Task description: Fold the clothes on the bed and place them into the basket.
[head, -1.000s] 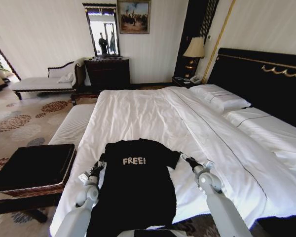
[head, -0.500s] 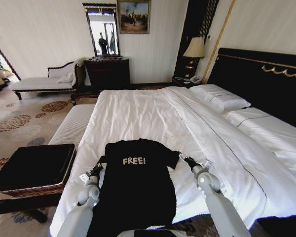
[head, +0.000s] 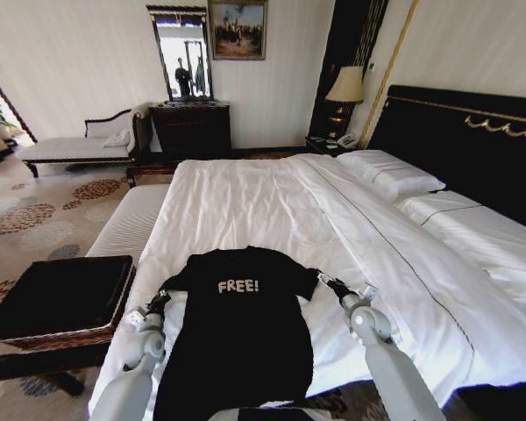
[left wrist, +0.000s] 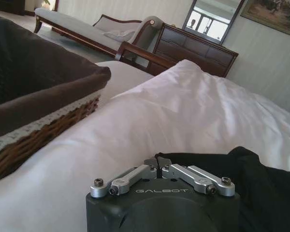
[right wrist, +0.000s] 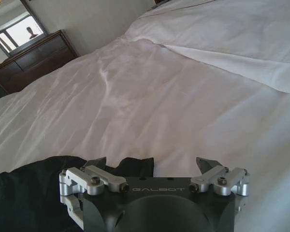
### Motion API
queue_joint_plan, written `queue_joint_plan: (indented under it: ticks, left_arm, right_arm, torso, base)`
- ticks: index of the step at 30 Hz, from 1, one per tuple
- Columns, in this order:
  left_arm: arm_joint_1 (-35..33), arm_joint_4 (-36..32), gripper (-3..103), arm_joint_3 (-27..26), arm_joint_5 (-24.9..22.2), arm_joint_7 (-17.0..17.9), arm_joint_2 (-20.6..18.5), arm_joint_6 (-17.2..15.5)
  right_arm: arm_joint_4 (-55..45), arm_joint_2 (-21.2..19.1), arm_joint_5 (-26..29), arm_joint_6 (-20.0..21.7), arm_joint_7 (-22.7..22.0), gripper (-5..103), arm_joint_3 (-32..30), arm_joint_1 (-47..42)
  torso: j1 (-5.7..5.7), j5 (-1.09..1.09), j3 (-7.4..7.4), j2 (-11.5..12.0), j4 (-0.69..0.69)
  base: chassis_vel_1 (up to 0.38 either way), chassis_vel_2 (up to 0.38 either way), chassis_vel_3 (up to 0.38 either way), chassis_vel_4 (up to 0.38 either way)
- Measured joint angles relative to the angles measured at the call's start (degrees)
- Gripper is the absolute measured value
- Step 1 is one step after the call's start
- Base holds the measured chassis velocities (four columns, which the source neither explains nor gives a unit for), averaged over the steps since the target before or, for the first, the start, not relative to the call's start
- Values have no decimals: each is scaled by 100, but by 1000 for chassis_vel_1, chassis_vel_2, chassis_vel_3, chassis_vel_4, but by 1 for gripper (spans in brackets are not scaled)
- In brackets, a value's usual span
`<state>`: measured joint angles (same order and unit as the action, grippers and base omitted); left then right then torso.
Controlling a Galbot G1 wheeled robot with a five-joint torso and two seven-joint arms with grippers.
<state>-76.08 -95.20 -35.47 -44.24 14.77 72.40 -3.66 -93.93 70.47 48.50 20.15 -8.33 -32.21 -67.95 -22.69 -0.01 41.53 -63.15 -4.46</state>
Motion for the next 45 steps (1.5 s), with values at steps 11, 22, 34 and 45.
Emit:
queue_joint_plan:
  ticks: [11,22,34,45]
  left_arm:
    - [-269,-179,0,-483,-215,-18,-97,-24]
    - [-53,12,0,-349,-247,-18,-449,-63]
    - [-834,-473,27,-719,-31,-159,-97,-124]
    - [-1989,-1493,72,-1171,118,-335,297,155]
  right_arm:
    - [12,27,-6,-7,12,100,13,11]
    - [74,-11,-6,-20,33,100,77,54]
    - [233,-197,628,-6,-23,100,200,374]
    - [1191,-341,1218,134,29,100,323,1127]
  torso:
    - [0,0,0,0,0]
    - [0,1,0,0,-1]
    - [0,1,0,0,0]
    - [0,2,0,0,1]
  base:
    - [0,0,0,0]
    - [0,0,0,0]
    - [0,0,0,0]
    - [0,0,0,0]
